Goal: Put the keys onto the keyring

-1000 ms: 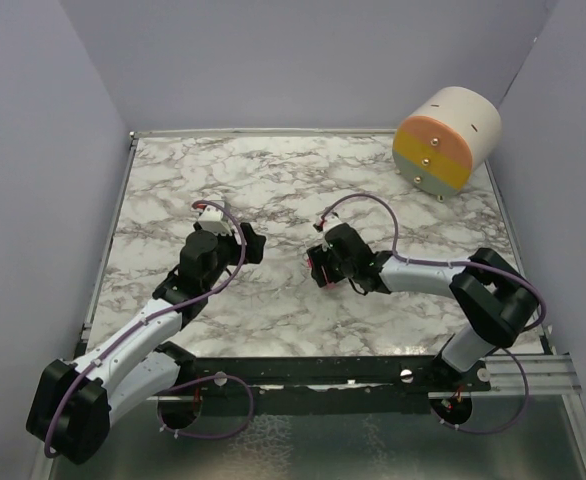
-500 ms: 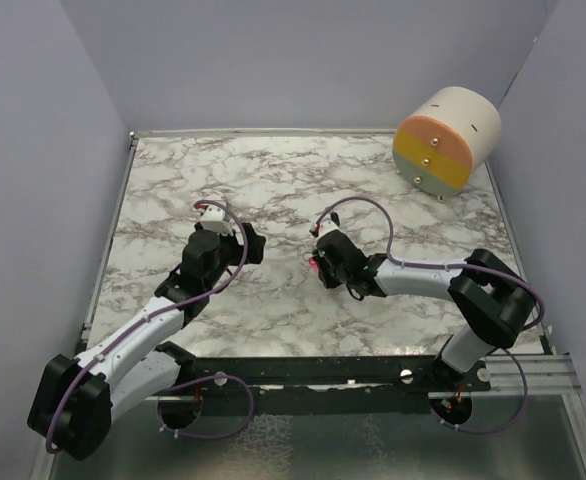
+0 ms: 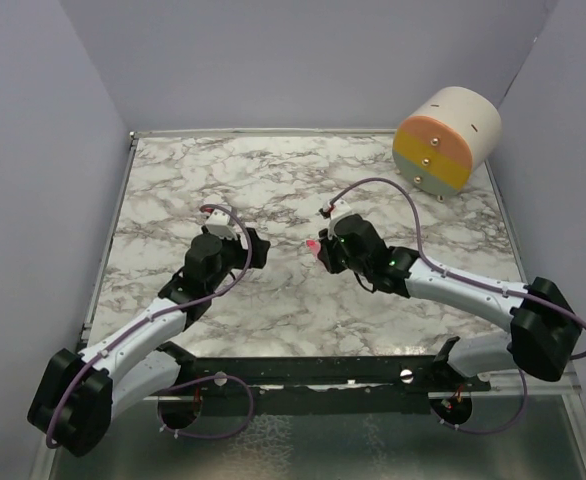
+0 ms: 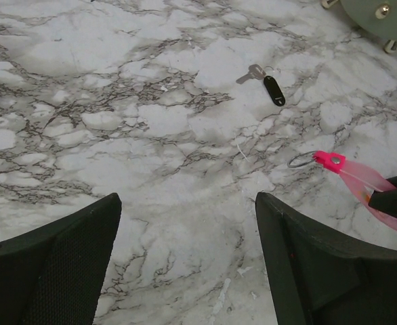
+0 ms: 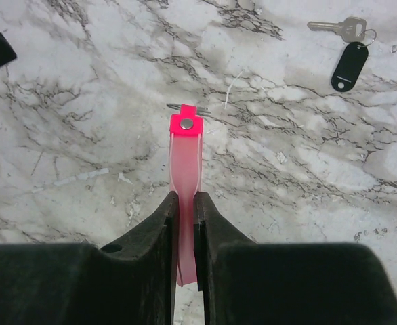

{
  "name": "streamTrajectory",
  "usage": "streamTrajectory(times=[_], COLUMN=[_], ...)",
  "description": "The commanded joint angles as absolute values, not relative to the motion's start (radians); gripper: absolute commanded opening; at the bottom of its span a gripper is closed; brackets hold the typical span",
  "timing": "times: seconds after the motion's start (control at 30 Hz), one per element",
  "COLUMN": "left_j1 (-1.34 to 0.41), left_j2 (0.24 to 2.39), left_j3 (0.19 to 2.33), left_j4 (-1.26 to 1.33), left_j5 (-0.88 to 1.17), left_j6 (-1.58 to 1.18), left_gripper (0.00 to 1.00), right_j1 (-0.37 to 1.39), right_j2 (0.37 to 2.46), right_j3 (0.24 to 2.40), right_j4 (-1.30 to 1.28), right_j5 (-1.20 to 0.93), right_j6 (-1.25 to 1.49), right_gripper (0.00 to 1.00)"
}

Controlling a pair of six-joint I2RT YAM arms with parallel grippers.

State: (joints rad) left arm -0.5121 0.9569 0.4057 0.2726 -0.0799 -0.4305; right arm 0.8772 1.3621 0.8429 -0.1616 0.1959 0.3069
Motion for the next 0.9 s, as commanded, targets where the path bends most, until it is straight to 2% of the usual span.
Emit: streamTrajectory(times=[0.0, 0.3, 0.43, 0.6, 0.73, 0.87], left_j1=[-0.535, -0.612, -0.678, -0.758, -0.803, -0.811], left_j2=[0.965, 1.026, 1.085, 1.191, 1.239, 1.238], left_j3=[0.388, 0.388, 0.388, 0.437, 0.455, 0.423], left_j4=[0.362, 0.461, 0.528, 0.546, 0.578, 0.691], left_j5=[-0.009, 0.032, 0.019, -0.048, -0.135, -0.140], left_j6=[-0.397, -0.300, -0.231, -0.144, -0.104, -0.084], left_gripper=[0.81, 0.70, 0.69, 0.61, 0.60, 0.59], right_j1=[0.885, 0.885, 0.885, 0.885, 0.885, 0.885], right_j2=[1.321, 1.278, 1.280, 1.288, 1.289, 1.289], right_j3=[0.884, 0.915, 0.935, 0.962, 0.973, 0.979], right_j4=[-0.231, -0.262, -0.284, -0.310, -0.323, -0.335], right_j5=[0.167, 0.141, 0.142, 0.138, 0.134, 0.127], right_j6=[0.288, 0.278, 0.271, 0.263, 0.256, 0.248], right_gripper=[0.13, 0.13, 0.13, 0.13, 0.13, 0.13])
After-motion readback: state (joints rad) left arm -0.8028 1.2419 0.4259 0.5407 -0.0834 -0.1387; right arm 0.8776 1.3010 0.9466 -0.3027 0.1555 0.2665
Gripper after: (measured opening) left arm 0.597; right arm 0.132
